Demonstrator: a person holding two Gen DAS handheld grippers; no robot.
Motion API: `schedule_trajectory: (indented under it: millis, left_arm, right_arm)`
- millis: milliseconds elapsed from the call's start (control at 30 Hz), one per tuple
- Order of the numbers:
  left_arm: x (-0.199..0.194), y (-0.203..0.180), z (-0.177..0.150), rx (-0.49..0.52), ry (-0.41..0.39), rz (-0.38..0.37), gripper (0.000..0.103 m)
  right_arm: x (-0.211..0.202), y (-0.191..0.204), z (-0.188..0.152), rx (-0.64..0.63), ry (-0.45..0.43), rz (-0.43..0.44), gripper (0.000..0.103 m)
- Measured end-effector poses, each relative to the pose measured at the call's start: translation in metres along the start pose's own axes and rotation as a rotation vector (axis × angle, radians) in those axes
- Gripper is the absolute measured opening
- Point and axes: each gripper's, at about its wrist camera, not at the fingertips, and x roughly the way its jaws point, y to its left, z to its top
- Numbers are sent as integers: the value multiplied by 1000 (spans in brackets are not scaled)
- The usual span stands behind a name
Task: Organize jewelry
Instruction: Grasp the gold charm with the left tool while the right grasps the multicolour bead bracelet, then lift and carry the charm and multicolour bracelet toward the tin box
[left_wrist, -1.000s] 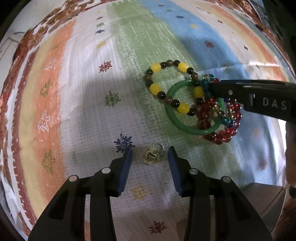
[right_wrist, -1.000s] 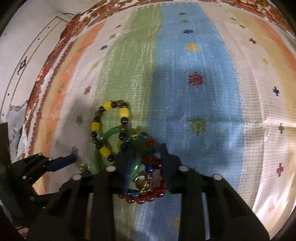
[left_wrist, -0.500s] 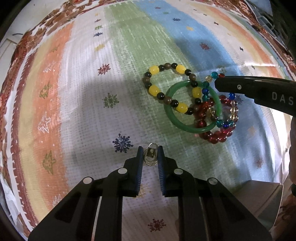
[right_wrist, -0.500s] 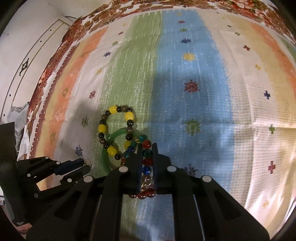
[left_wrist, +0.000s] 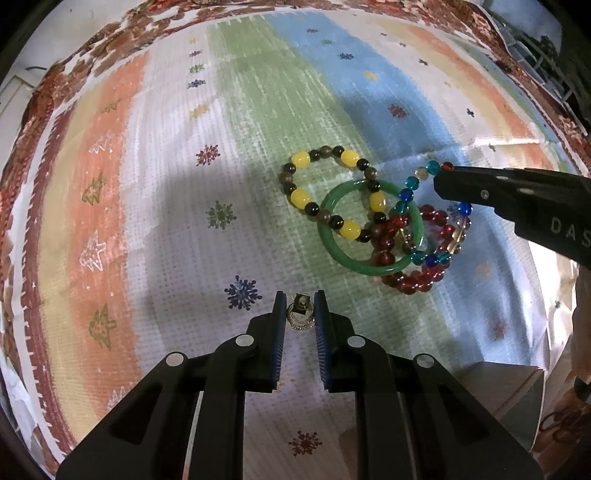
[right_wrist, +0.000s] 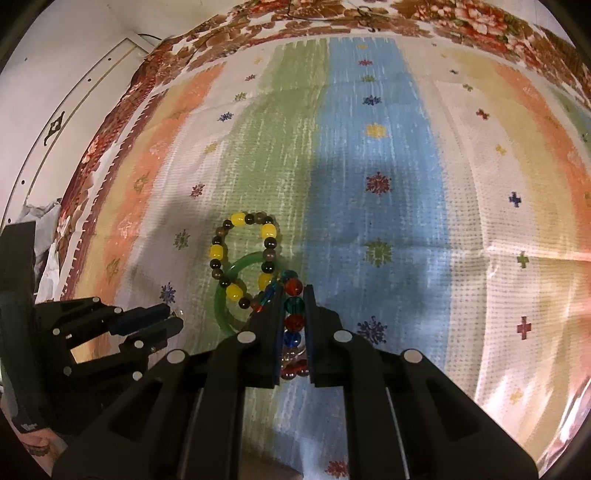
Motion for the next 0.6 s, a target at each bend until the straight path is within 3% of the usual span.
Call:
schedule_trajectory:
  millis: [600]
  left_arm:
    - [-58,-16,-25,-7,-127,-61,15]
  right_arm:
    - [-55,20,-28,-62,-87,-9,11]
